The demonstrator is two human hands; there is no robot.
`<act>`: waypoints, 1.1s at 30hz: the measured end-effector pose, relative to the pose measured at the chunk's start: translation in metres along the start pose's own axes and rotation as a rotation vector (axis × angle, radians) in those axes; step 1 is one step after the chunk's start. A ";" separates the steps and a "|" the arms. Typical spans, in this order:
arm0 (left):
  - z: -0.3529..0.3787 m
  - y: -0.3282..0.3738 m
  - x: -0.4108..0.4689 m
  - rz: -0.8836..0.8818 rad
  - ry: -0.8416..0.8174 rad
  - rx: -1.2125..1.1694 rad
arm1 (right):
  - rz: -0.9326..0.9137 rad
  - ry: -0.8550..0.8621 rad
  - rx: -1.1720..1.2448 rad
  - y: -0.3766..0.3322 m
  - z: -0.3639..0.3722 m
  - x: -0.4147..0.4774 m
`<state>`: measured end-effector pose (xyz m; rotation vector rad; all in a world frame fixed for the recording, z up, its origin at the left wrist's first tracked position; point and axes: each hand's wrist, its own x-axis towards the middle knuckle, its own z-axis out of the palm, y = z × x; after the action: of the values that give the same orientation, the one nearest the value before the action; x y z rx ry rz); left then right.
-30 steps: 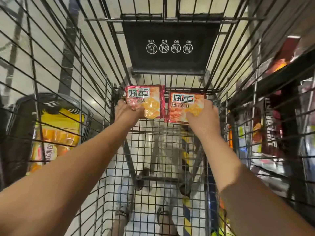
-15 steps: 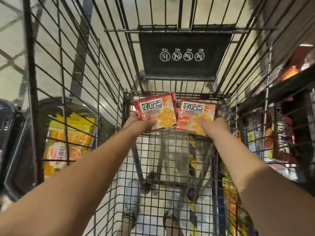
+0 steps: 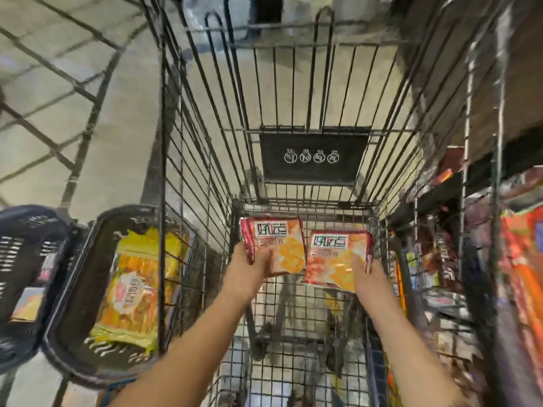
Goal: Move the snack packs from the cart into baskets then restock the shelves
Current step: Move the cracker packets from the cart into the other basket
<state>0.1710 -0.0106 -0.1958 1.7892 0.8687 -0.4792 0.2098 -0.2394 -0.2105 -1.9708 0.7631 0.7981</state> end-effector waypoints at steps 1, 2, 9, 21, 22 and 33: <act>-0.007 0.006 -0.015 0.018 0.014 0.017 | -0.020 -0.001 0.019 -0.001 -0.005 -0.018; -0.014 0.014 -0.032 0.032 0.006 0.020 | -0.051 0.003 0.028 -0.002 -0.011 -0.037; -0.083 0.041 -0.142 0.235 -0.041 0.007 | -0.121 0.078 0.140 0.005 -0.040 -0.175; -0.224 0.026 -0.229 0.348 -0.142 -0.130 | -0.256 0.153 0.364 -0.009 -0.016 -0.341; -0.234 0.020 -0.233 0.351 -0.151 -0.142 | -0.282 0.155 0.344 -0.011 -0.010 -0.347; -0.304 -0.076 -0.320 0.301 0.120 -0.386 | -0.531 -0.102 0.172 -0.019 0.033 -0.397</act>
<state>-0.1206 0.1785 0.0871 1.5631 0.7003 -0.0055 -0.0262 -0.1191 0.0878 -1.8375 0.2156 0.4881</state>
